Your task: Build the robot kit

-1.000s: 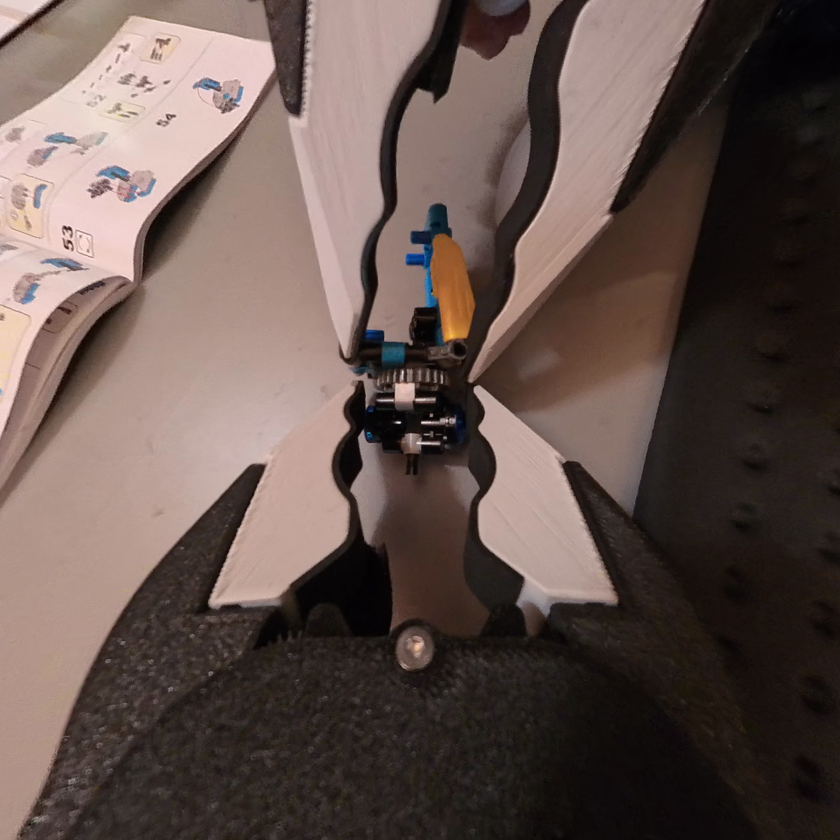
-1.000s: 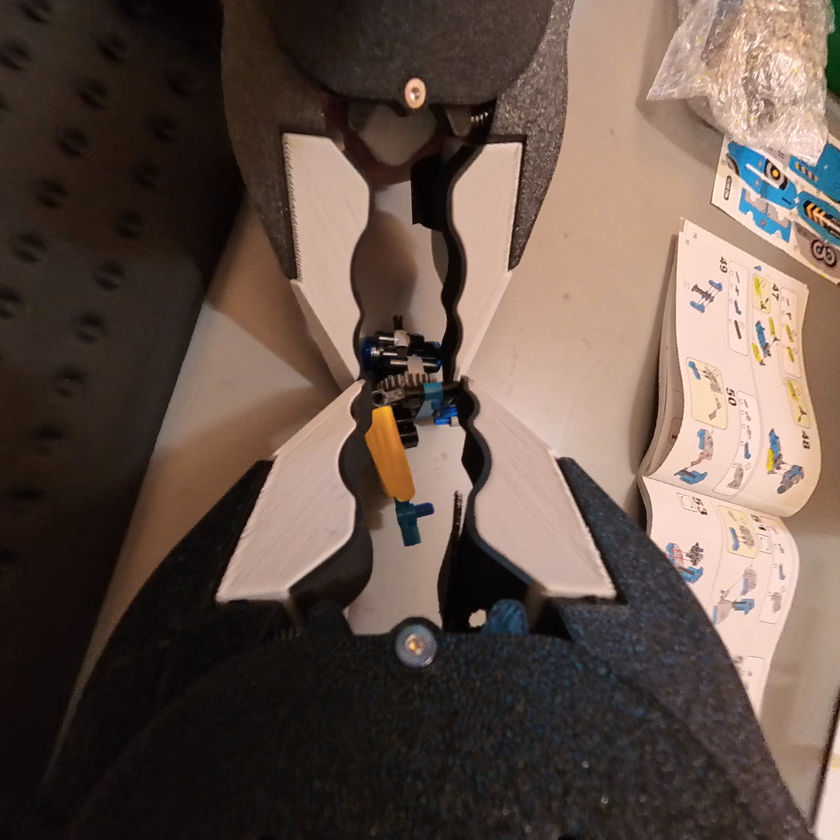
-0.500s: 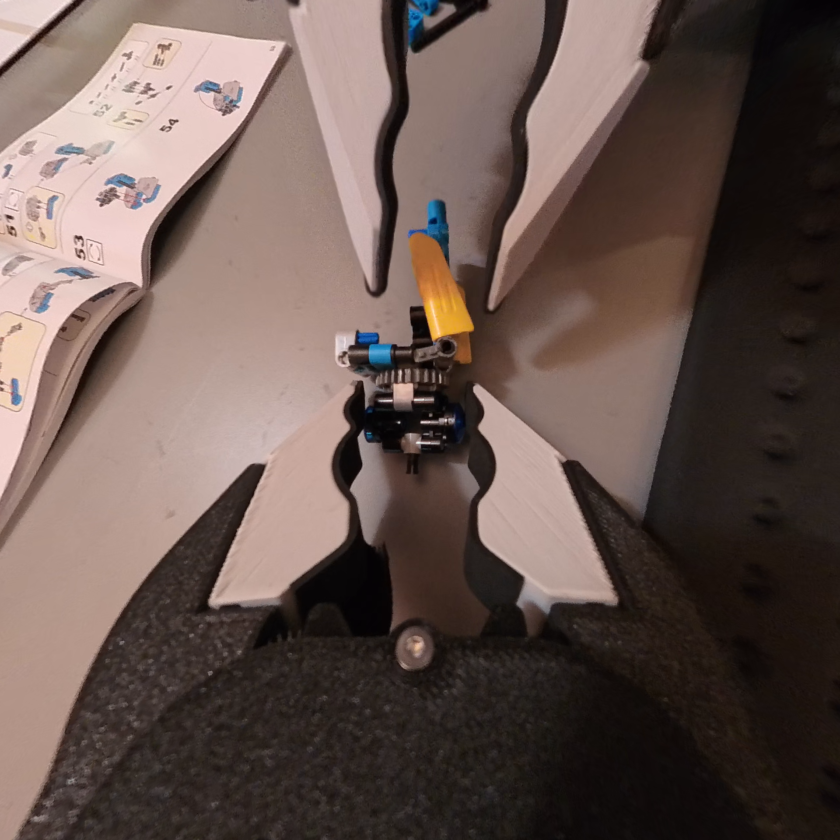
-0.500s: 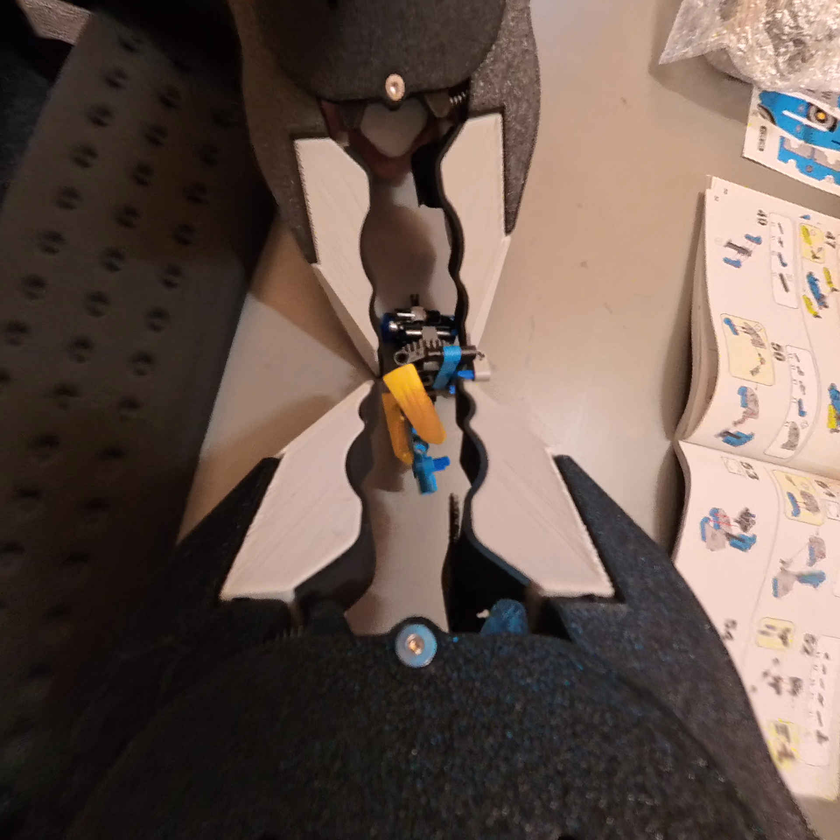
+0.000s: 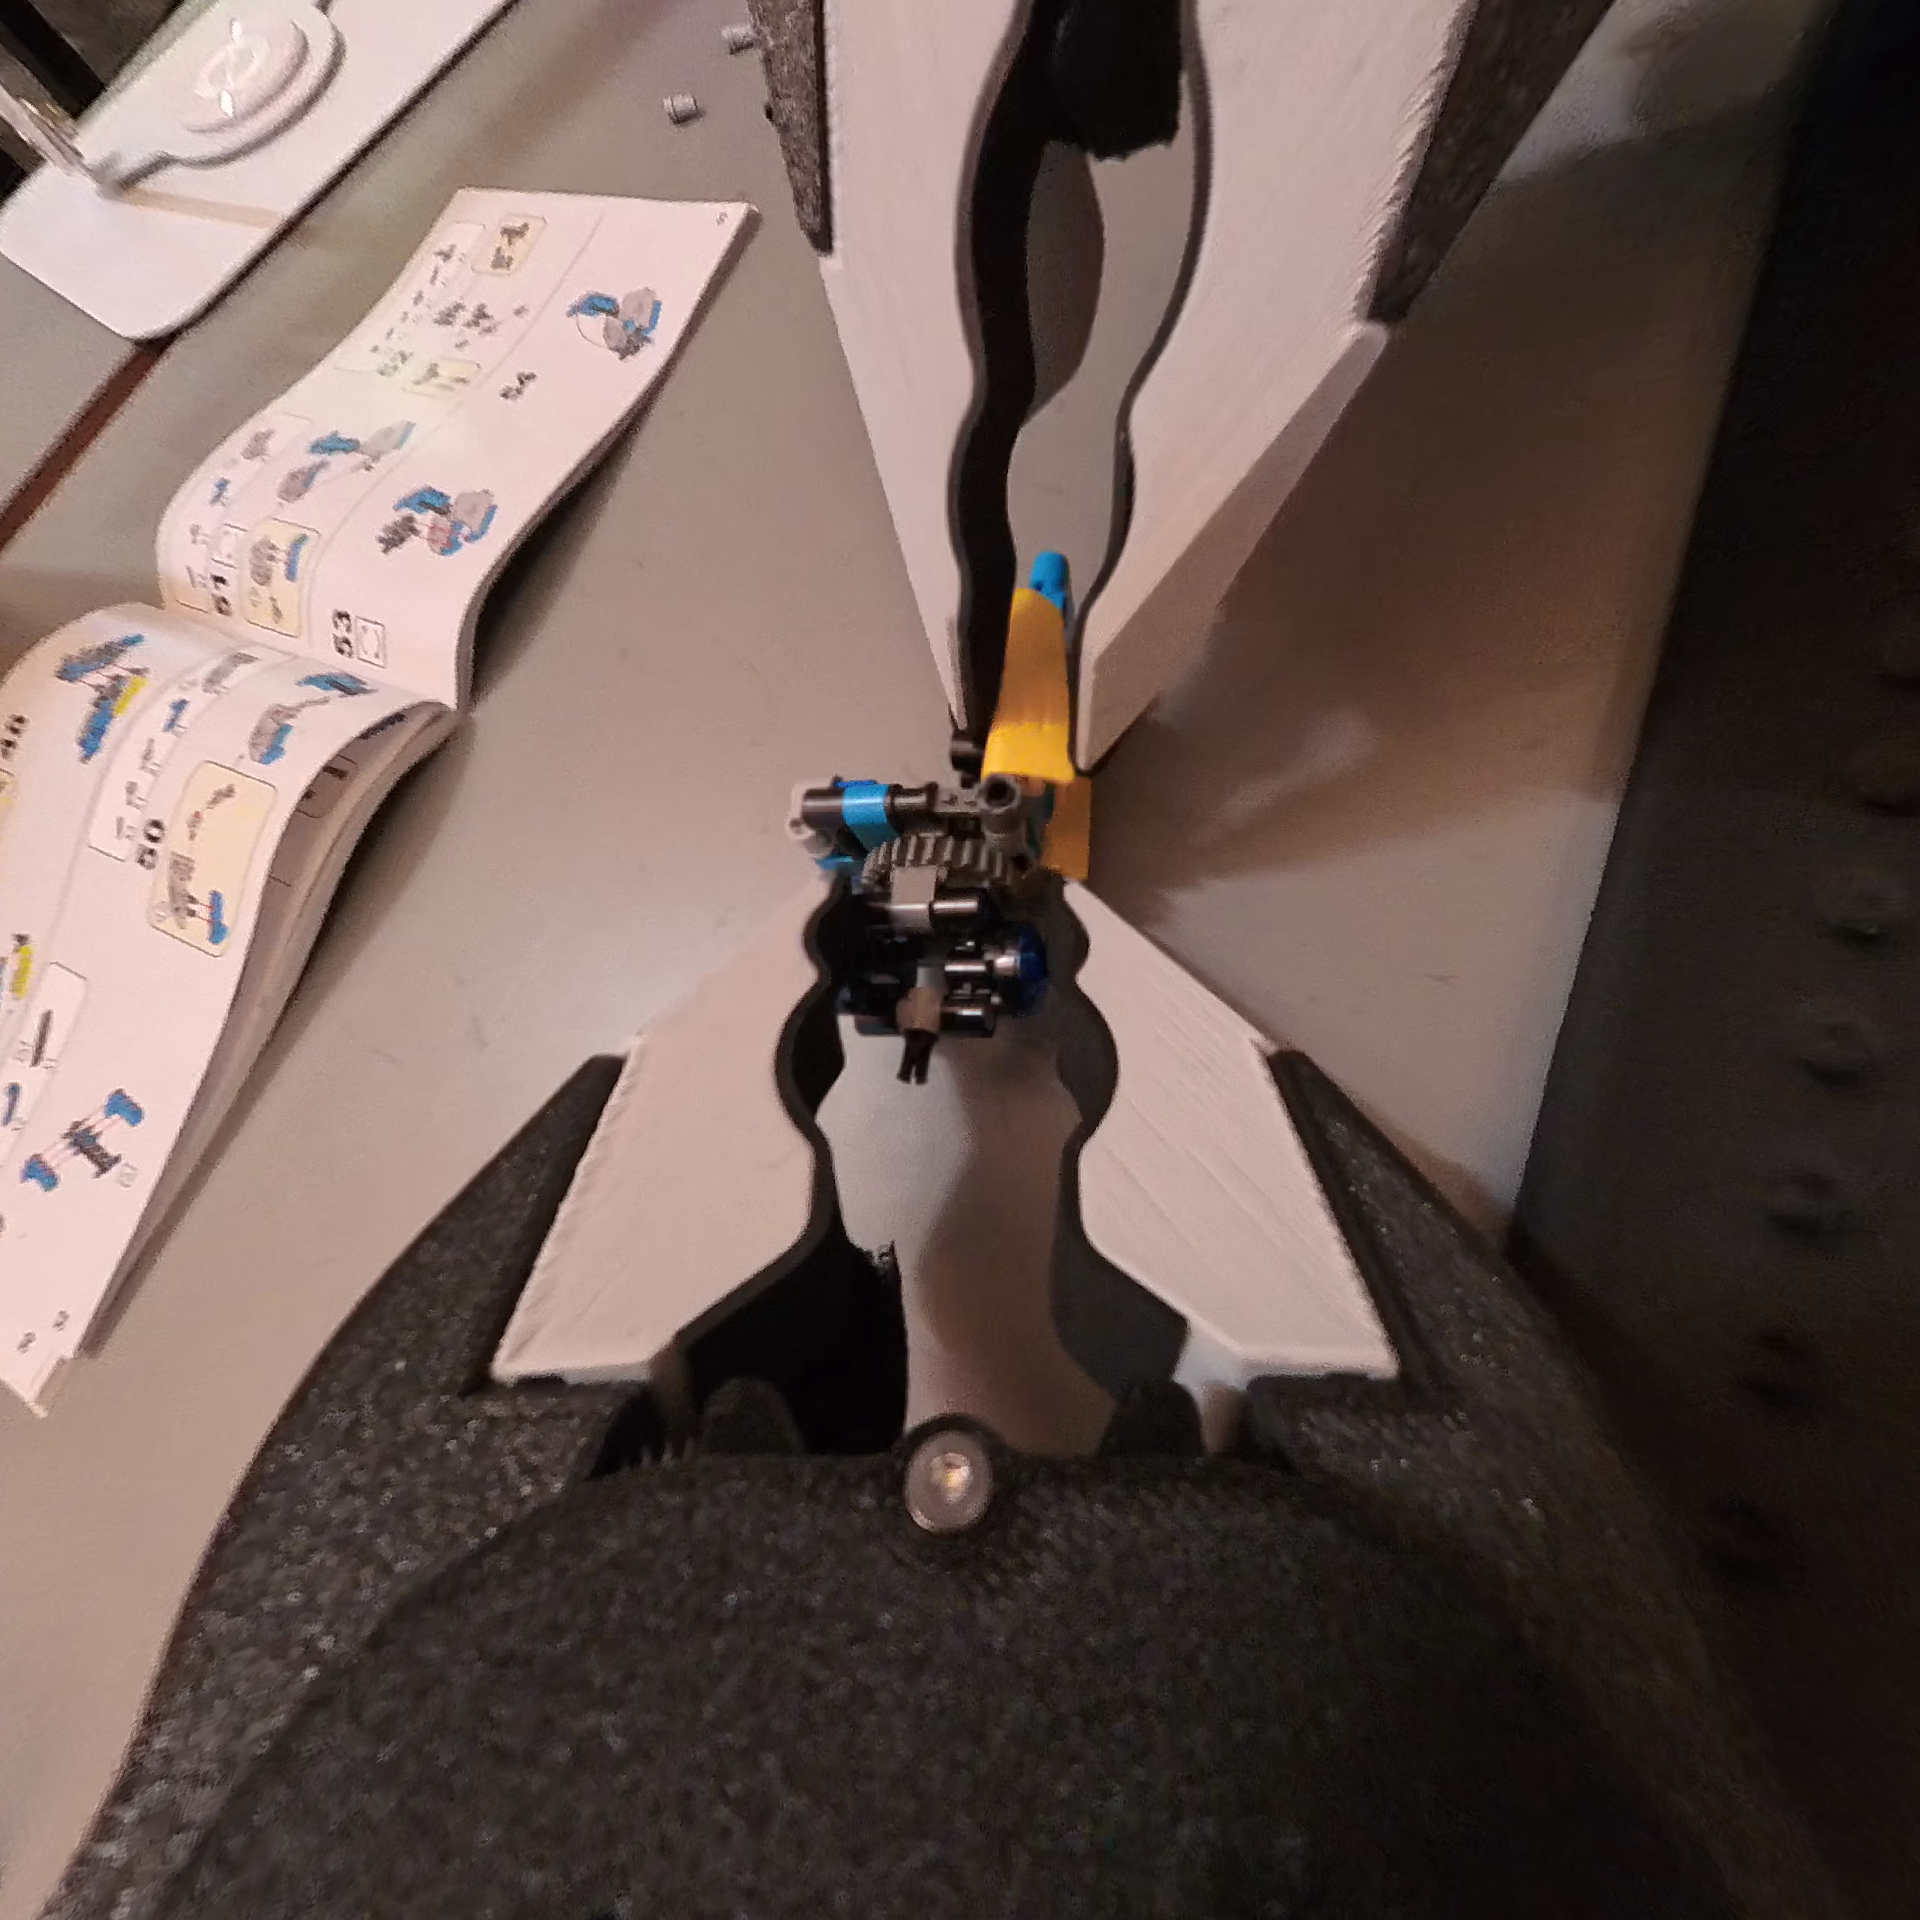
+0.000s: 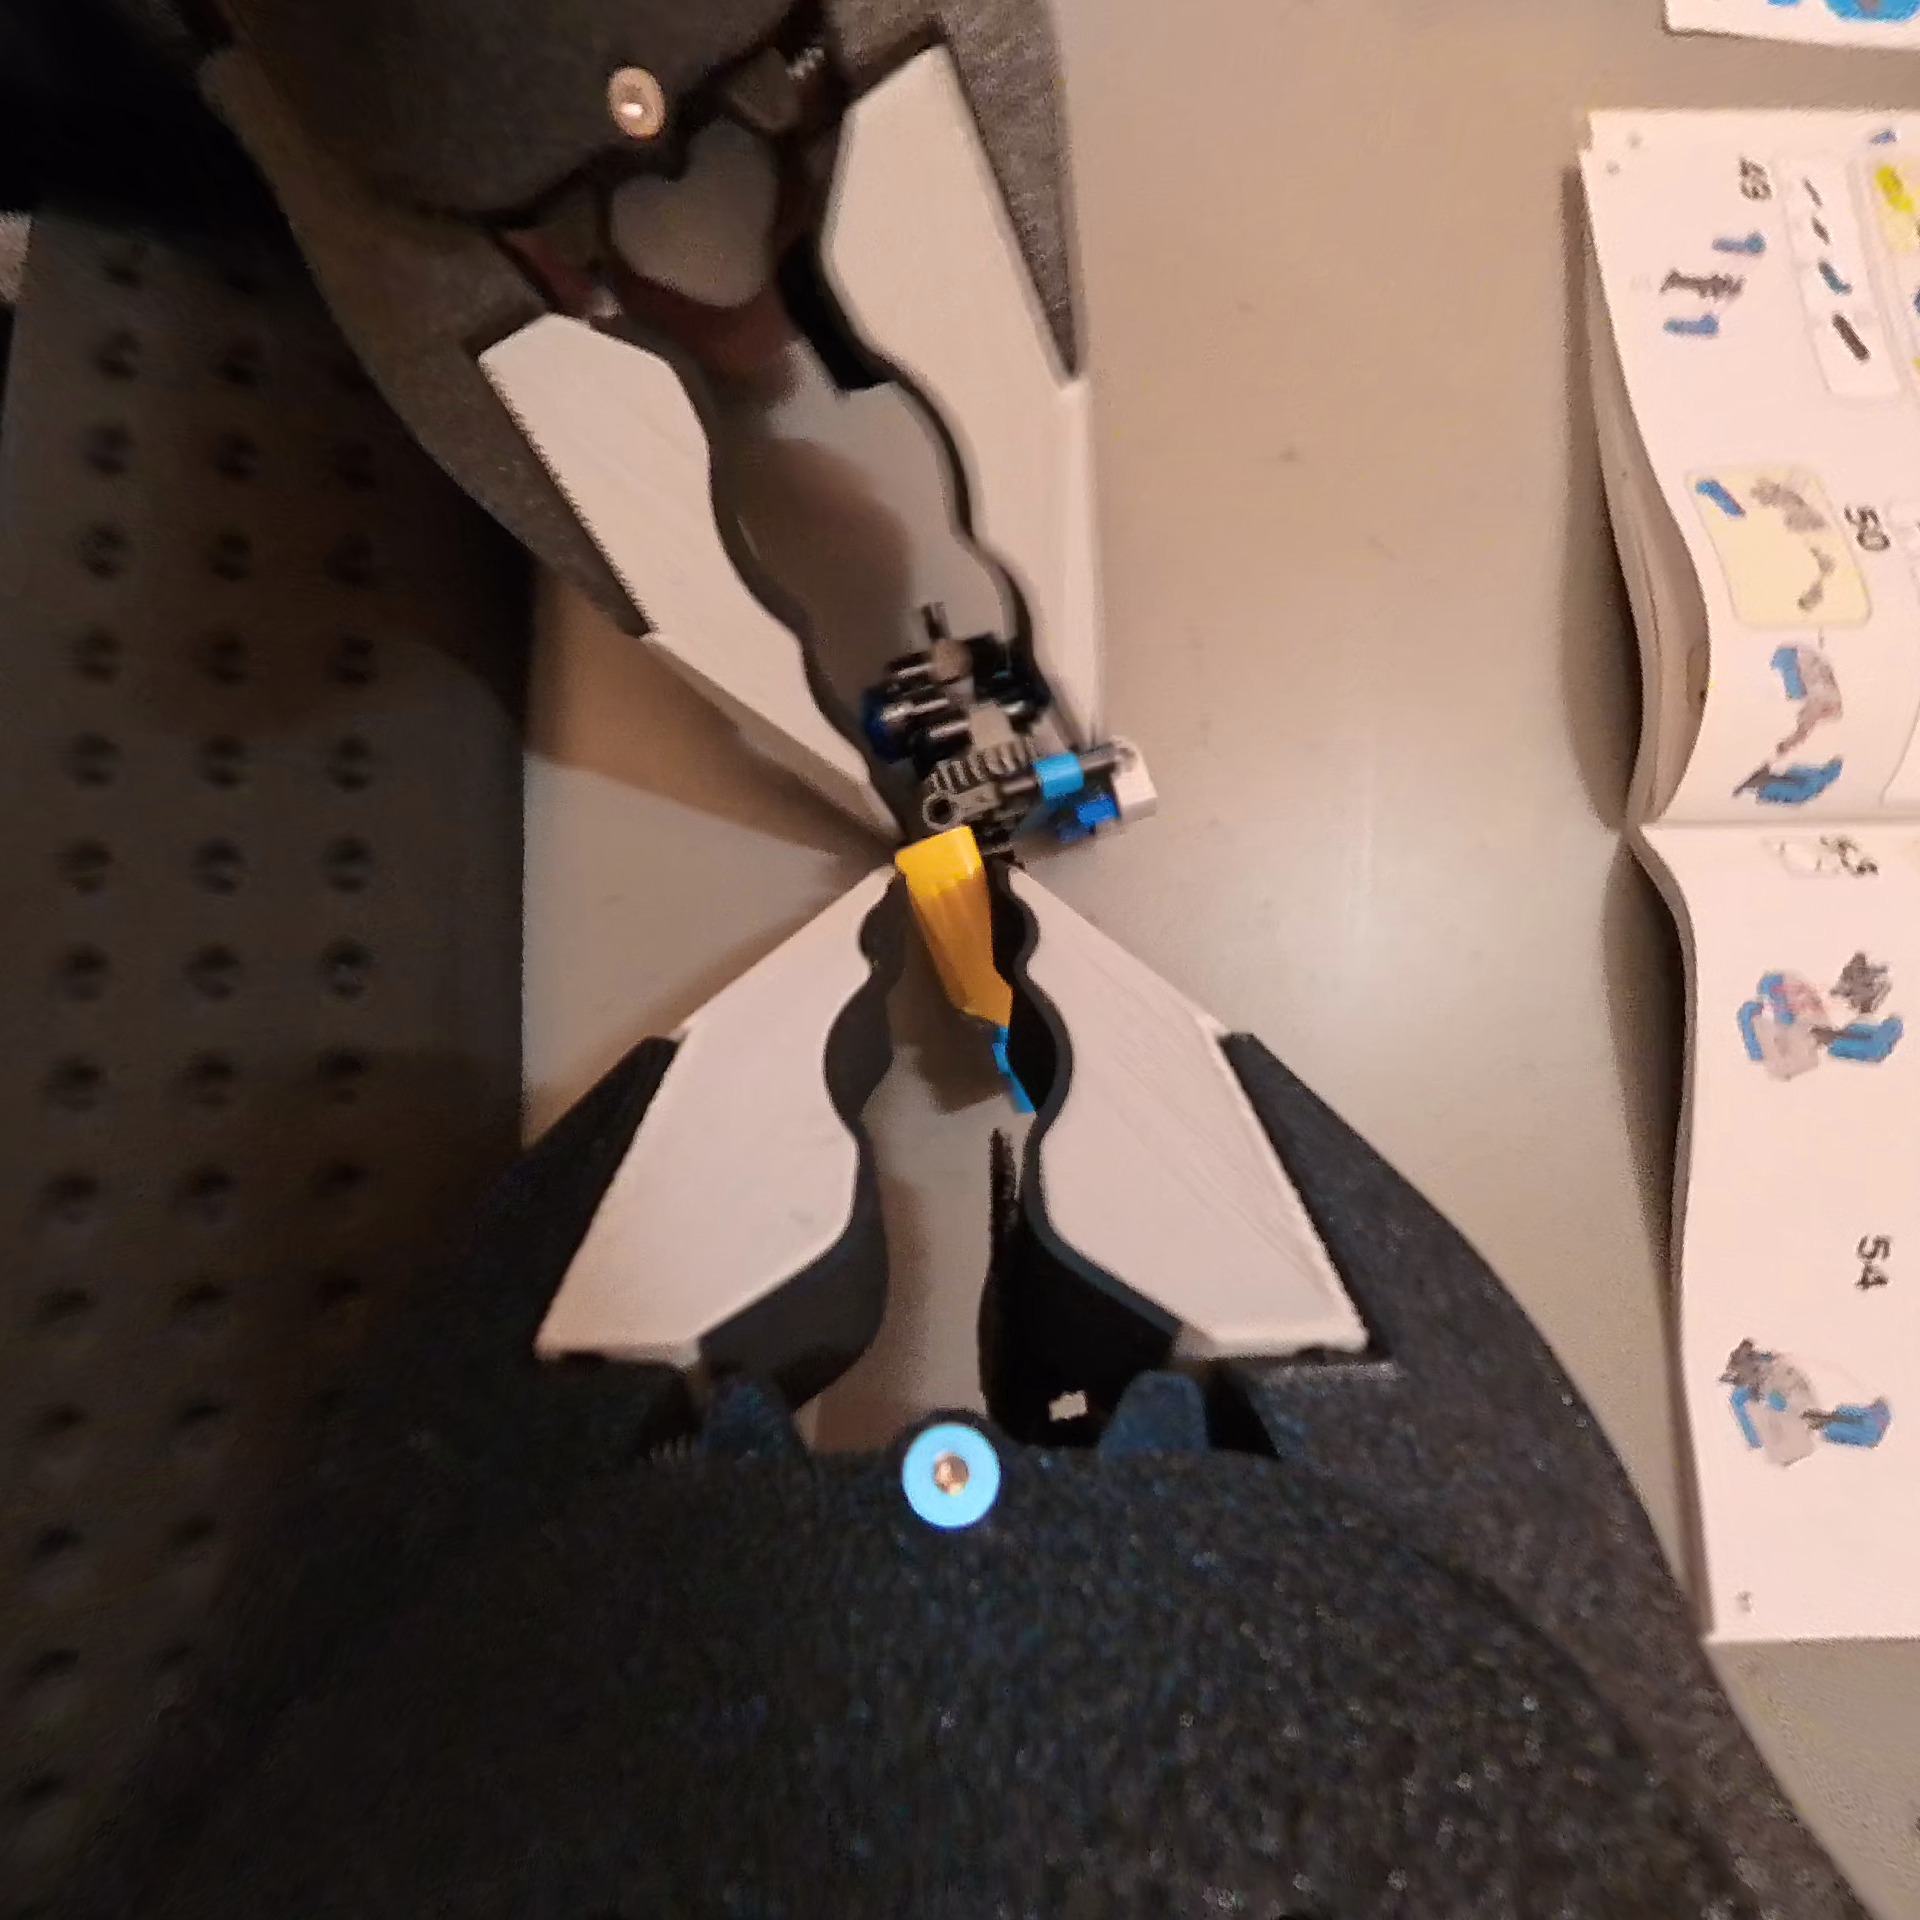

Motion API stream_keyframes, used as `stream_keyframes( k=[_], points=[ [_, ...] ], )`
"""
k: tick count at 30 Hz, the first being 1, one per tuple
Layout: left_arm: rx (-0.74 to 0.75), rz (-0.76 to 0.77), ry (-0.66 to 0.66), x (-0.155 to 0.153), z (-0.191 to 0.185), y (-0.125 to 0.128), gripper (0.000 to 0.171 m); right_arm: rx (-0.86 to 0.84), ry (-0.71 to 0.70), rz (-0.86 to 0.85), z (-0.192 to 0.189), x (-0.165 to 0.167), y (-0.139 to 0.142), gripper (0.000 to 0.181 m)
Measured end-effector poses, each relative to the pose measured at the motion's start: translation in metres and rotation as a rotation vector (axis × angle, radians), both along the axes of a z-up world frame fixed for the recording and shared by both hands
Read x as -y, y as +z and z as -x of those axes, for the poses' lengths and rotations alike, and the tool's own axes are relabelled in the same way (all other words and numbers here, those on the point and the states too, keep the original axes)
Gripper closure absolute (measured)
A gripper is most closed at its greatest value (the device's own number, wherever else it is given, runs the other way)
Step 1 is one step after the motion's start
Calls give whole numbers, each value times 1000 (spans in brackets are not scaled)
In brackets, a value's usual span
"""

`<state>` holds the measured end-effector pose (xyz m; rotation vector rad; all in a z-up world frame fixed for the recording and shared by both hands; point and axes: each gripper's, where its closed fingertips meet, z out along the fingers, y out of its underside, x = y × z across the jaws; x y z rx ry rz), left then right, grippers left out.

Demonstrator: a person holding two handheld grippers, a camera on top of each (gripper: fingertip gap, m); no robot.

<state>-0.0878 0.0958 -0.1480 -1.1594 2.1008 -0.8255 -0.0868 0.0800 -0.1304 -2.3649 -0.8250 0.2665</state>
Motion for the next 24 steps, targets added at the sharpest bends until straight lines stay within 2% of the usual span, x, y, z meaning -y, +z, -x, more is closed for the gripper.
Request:
stream_keyframes(
  k=[3, 6, 10, 14, 16, 20, 24],
  points=[
    [18, -36, -20, 2, 1, 1, 135, -9, -51, 36, 1, 3, 1, 166],
    [13, -54, -30, 3, 1, -2, 135, 26, -24, 17, 3, 4, -1, 166],
    [16, -43, -27, 3, 1, -1, 134, -39, -39, 66, 3, 3, -1, 164],
    [11, -29, -26, 4, 1, -2, 134, 0, 49, -15, 3, -8, 4, 120],
    [8, -28, -29, 4, 2, -2, 134, 10, 94, -10, 3, -13, 0, 111],
    [2, -31, -29, 4, 2, -4, 134, -37, 175, 7, 10, -20, -6, 129],
    [-1, -15, -27, 4, 2, -4, 134, -57, 185, -5, 7, -23, -5, 135]
  ],
)
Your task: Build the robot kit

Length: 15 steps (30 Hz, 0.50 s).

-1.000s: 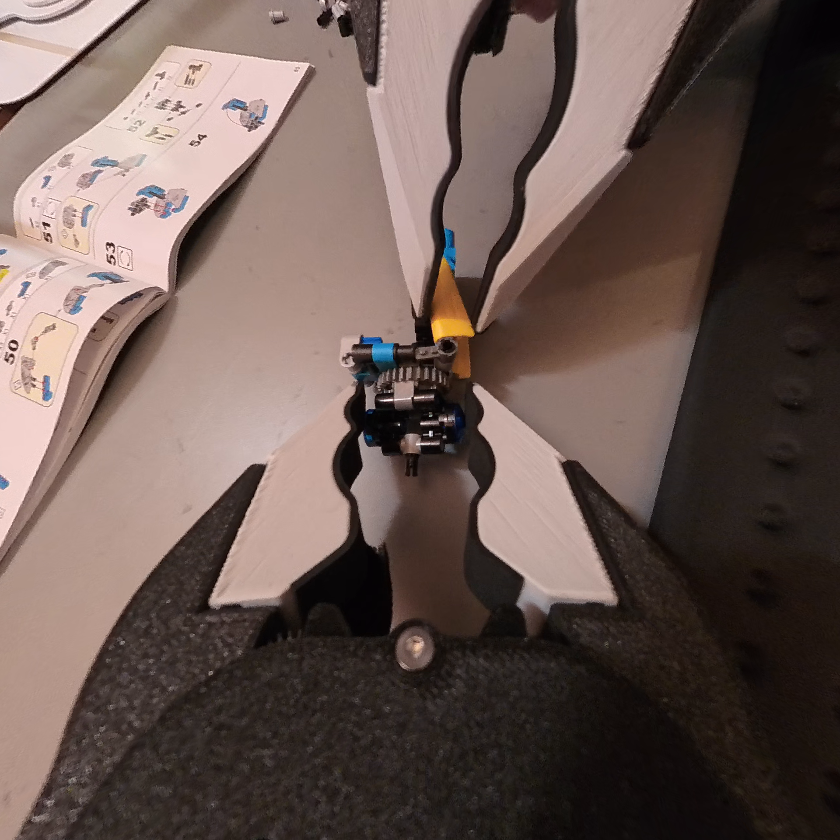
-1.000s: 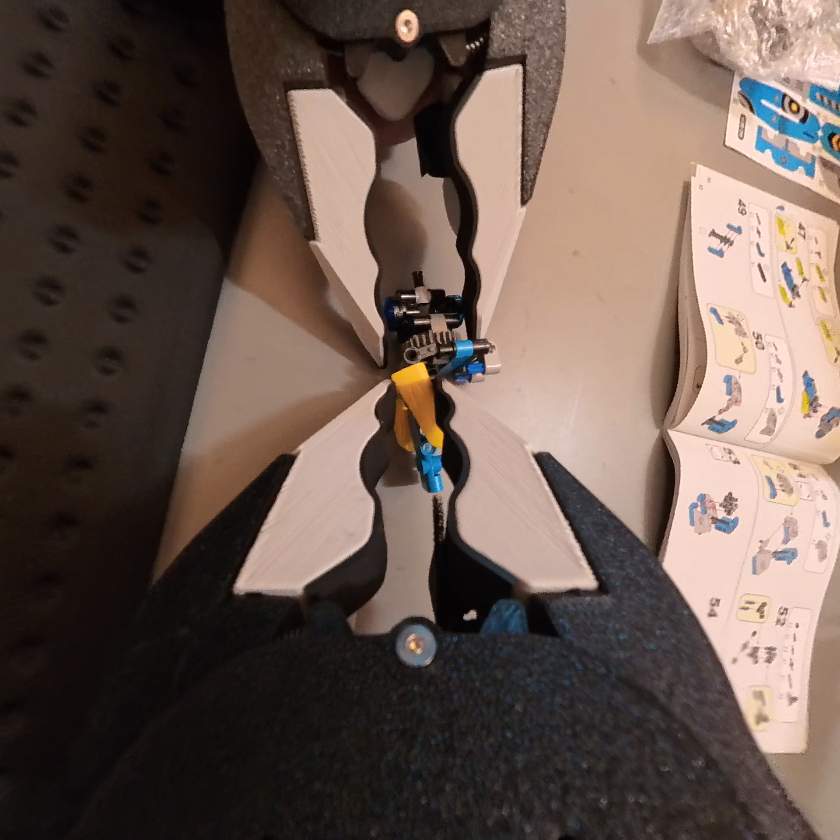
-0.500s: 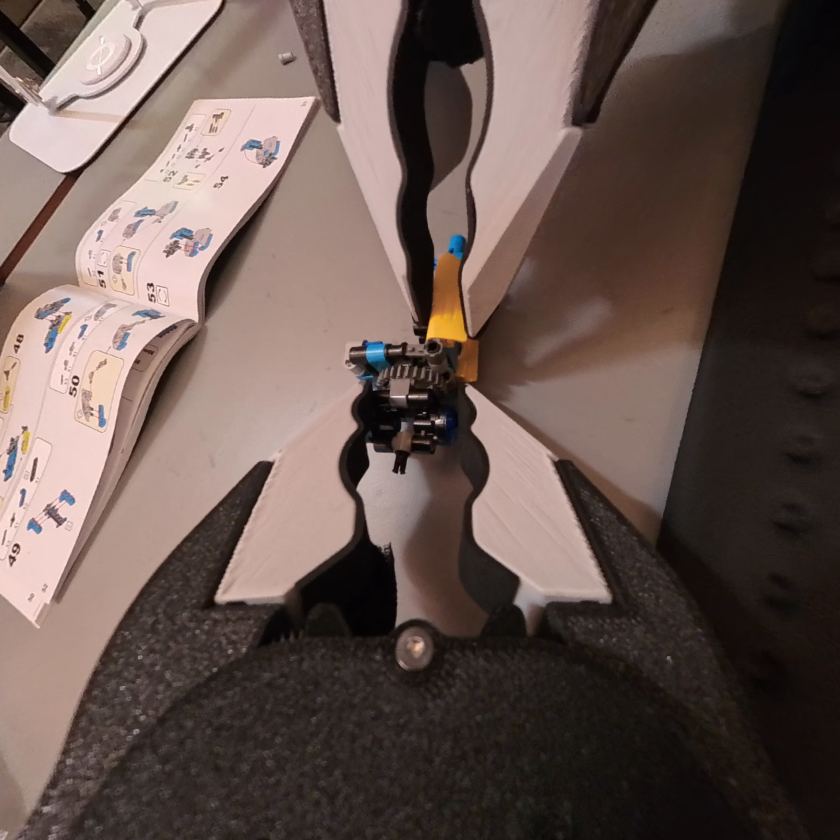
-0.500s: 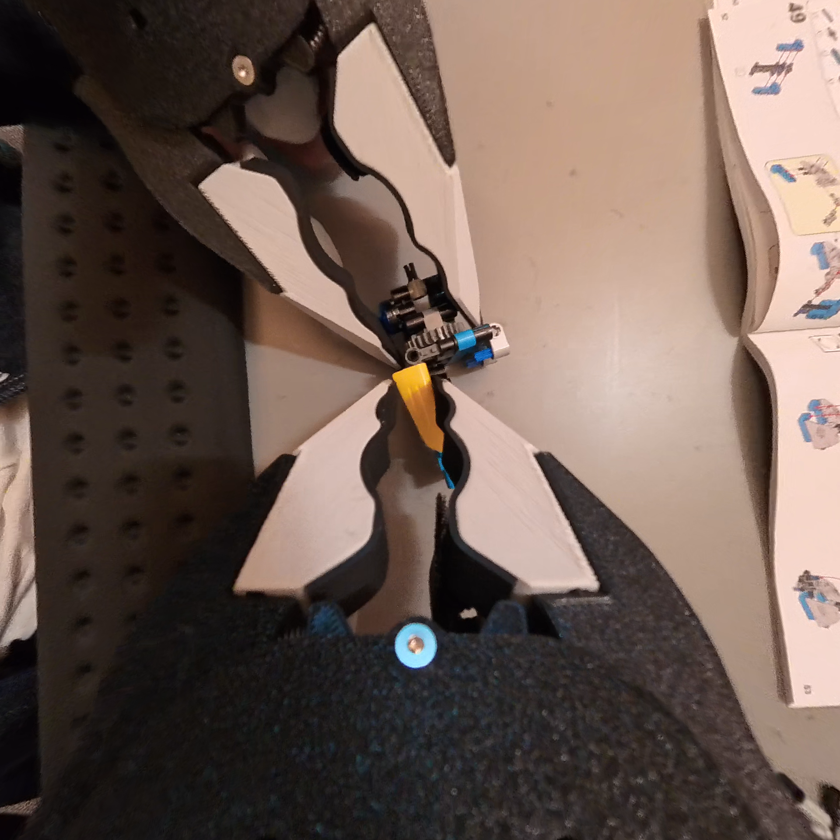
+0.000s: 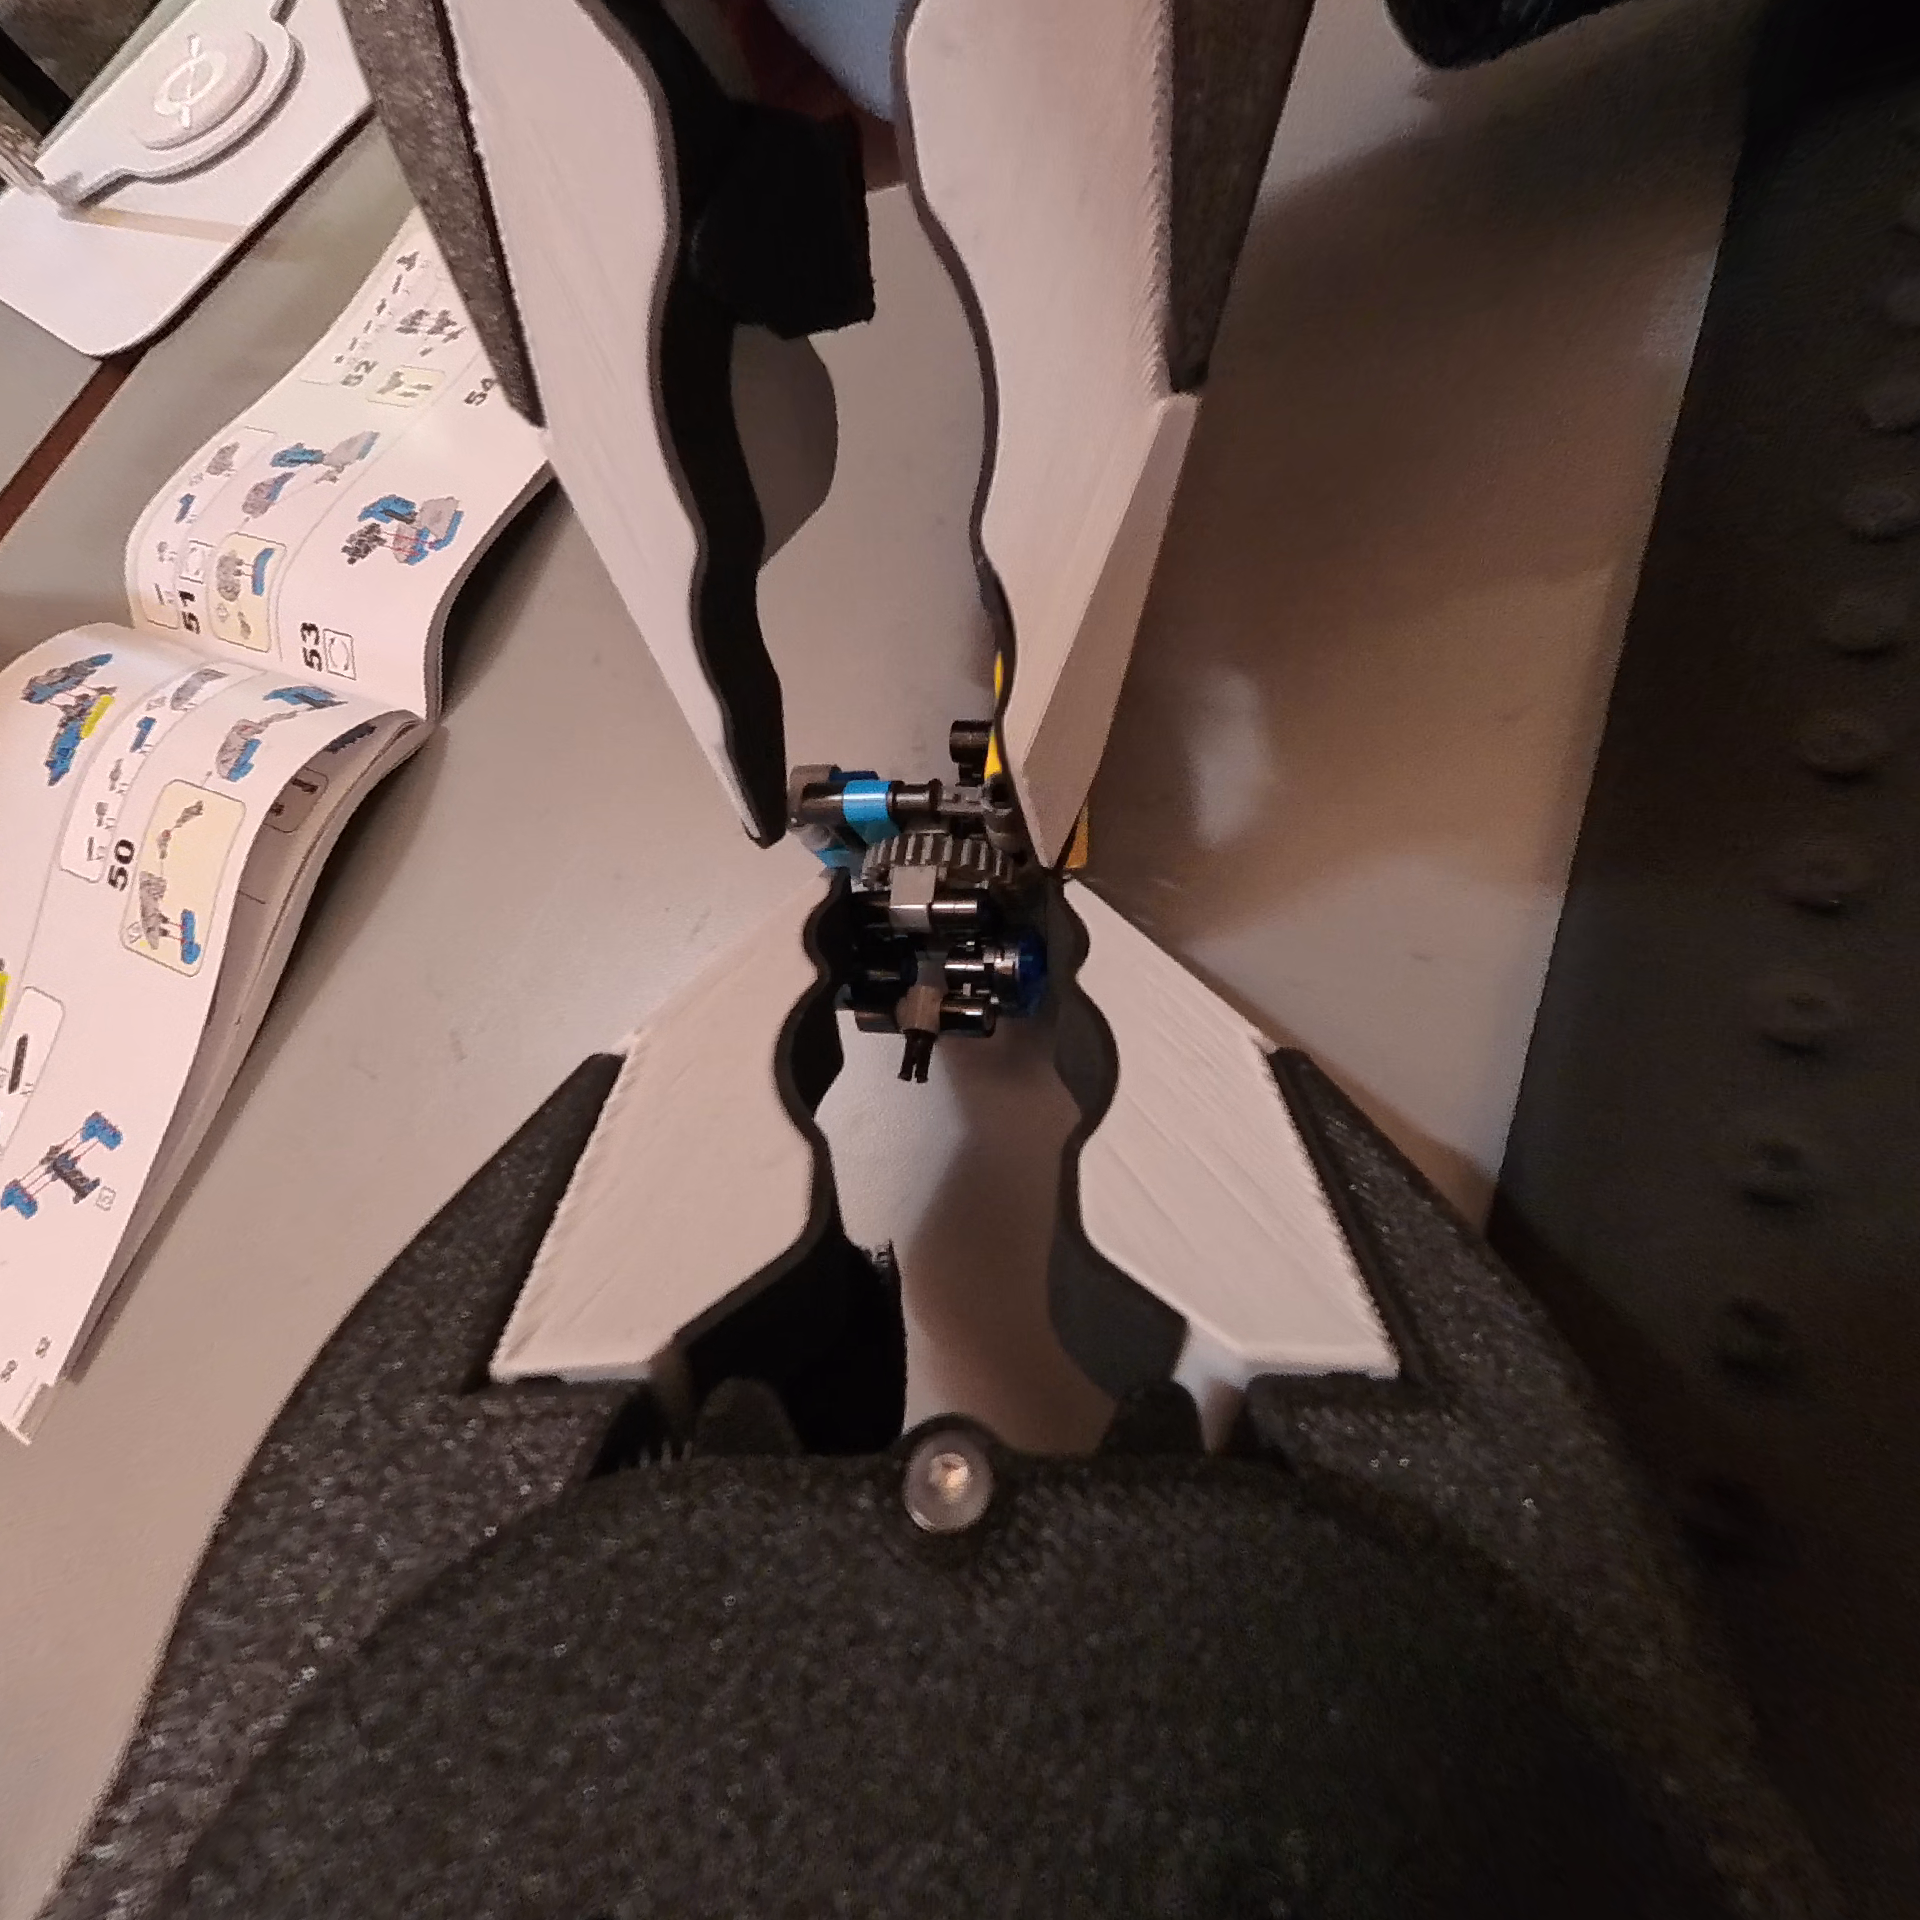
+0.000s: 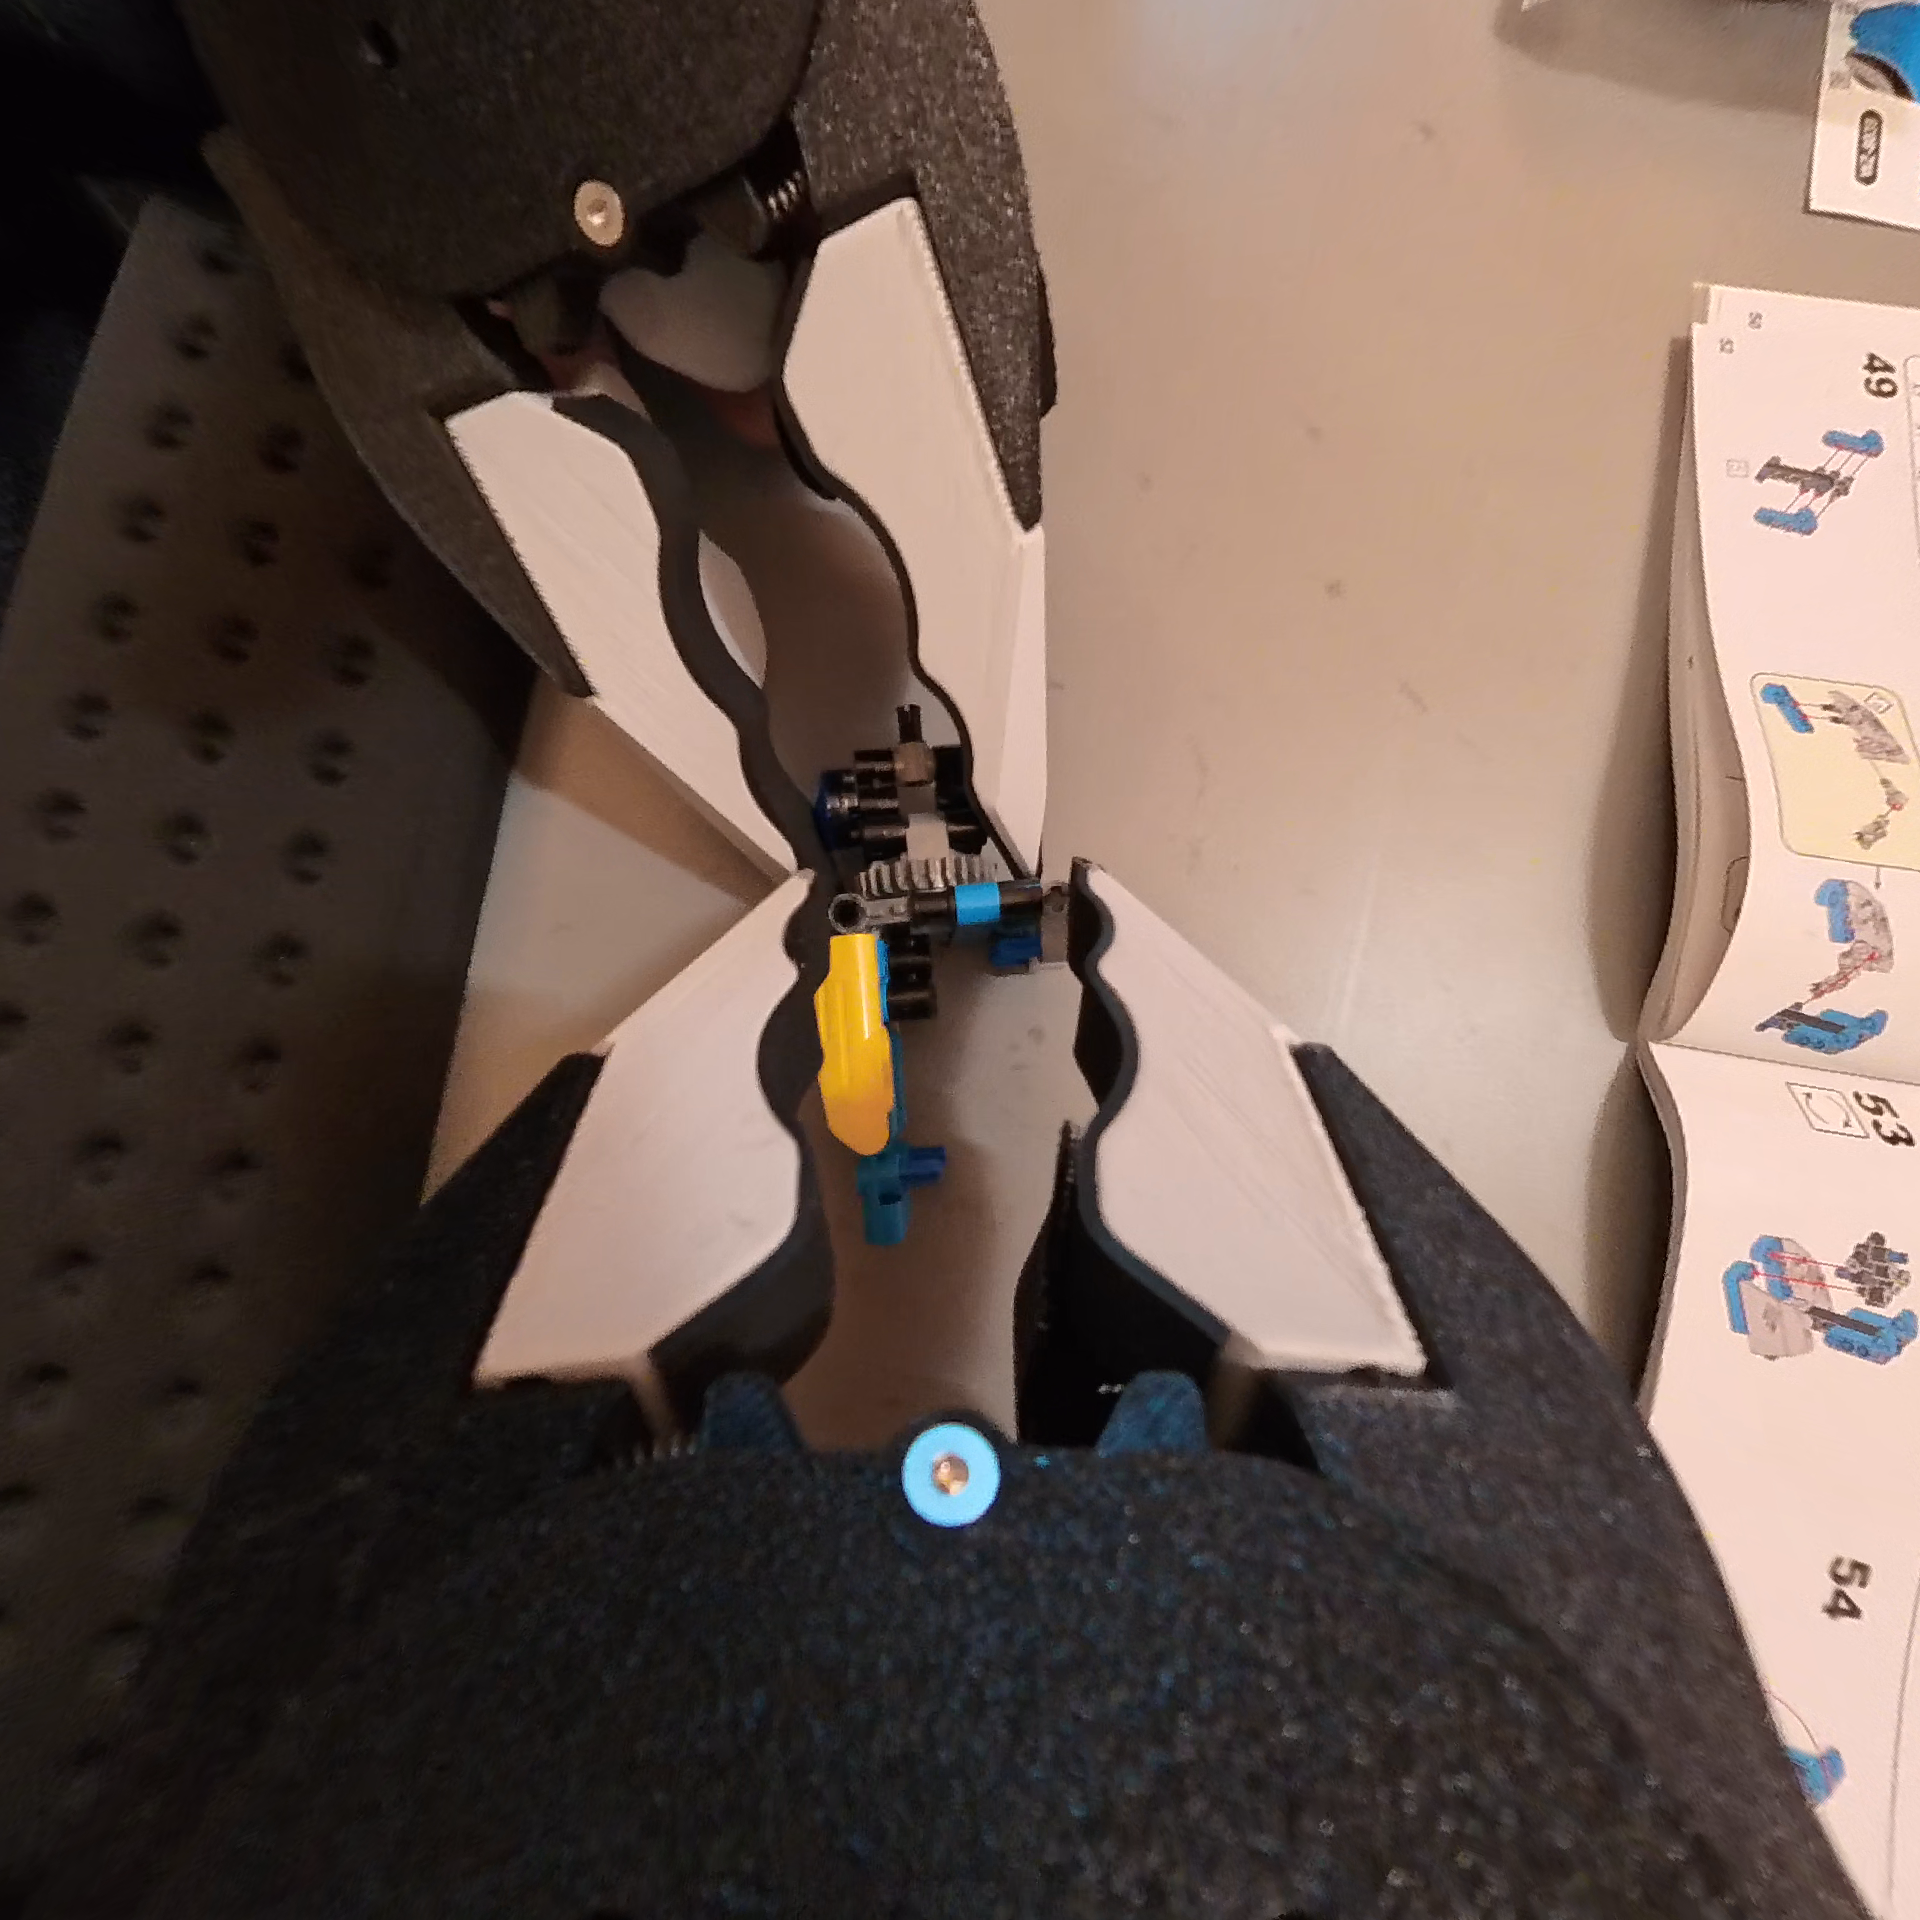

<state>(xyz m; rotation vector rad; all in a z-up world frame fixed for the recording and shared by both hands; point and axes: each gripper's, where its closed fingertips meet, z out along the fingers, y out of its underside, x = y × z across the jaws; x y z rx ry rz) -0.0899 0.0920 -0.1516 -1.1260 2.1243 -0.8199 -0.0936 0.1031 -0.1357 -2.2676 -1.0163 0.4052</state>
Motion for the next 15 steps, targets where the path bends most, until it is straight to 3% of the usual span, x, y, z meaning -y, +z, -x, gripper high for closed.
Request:
stream_keyframes(
  k=[15],
  points=[
    [-27, 39, 4, 0, 0, -3, 134, 4, 19, -74, 5, 0, 1, 143]
  ],
)
